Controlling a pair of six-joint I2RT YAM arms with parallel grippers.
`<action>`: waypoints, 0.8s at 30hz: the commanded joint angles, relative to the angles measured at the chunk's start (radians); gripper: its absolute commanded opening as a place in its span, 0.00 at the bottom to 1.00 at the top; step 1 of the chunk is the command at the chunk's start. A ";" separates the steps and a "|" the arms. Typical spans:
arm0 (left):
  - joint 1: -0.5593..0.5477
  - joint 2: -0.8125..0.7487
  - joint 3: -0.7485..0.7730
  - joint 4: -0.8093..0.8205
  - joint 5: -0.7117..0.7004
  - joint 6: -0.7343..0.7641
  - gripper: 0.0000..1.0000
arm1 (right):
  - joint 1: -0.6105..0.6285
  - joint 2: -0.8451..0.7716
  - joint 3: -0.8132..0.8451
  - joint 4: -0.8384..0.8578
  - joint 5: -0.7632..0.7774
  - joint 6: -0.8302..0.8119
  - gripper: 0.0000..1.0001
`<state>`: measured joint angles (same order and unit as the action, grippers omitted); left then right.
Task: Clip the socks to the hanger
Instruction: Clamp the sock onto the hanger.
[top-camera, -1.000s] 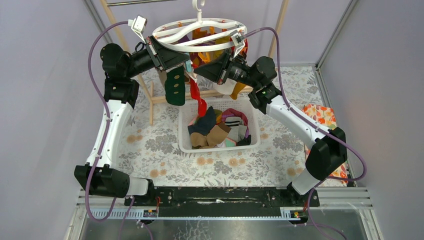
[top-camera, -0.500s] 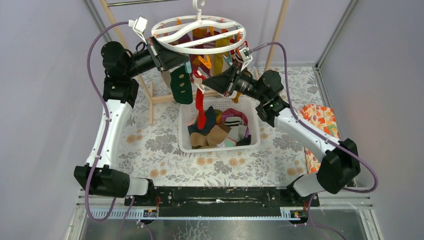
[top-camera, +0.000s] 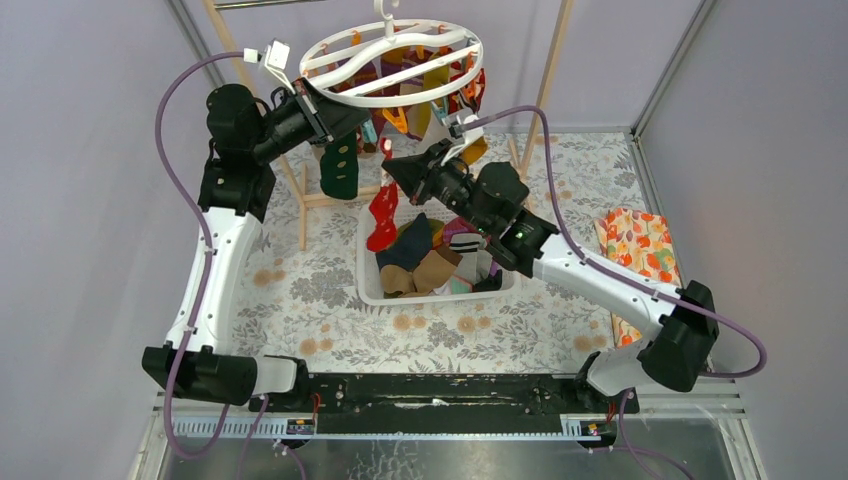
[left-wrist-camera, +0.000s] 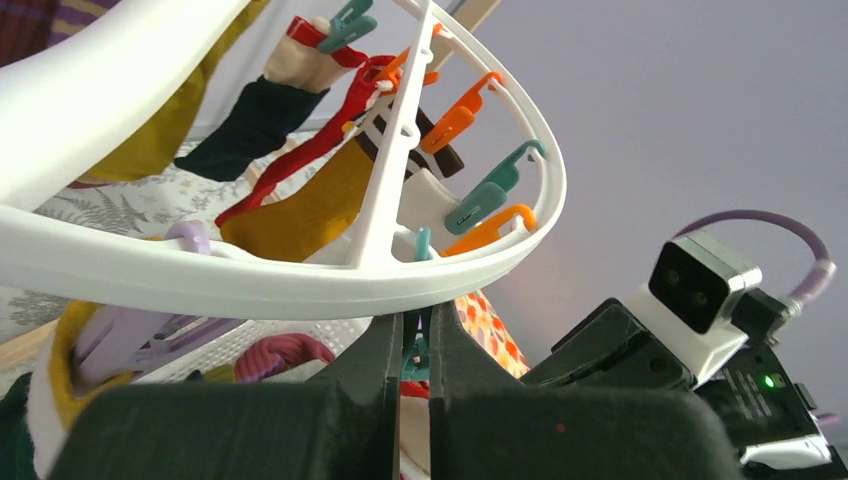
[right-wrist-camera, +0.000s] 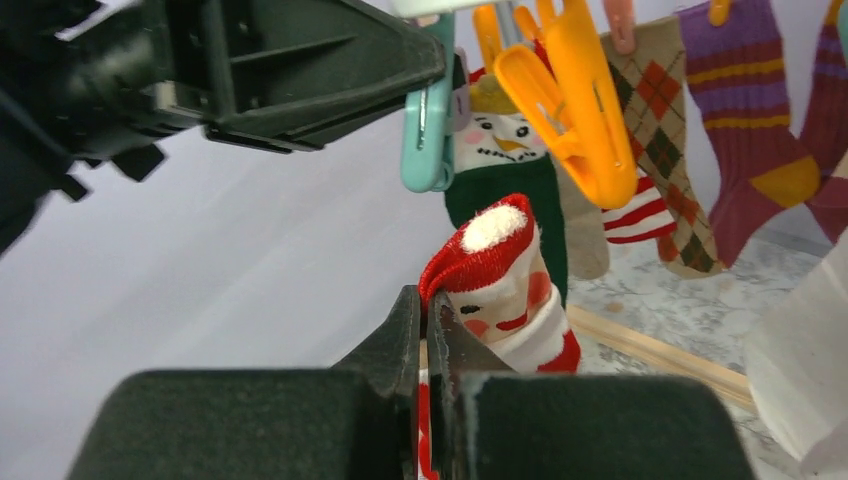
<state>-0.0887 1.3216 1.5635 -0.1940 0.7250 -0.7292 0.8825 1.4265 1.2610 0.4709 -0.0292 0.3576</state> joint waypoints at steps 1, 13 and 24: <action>-0.010 -0.023 0.025 -0.063 -0.092 0.064 0.00 | 0.042 0.032 0.075 0.014 0.178 -0.105 0.00; -0.027 -0.023 0.032 -0.088 -0.148 0.087 0.00 | 0.079 0.048 0.090 0.045 0.209 -0.158 0.00; -0.042 -0.022 0.034 -0.095 -0.154 0.092 0.00 | 0.094 0.060 0.124 0.055 0.200 -0.178 0.00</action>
<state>-0.1242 1.3125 1.5726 -0.2657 0.5961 -0.6559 0.9623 1.4883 1.3174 0.4610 0.1566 0.2089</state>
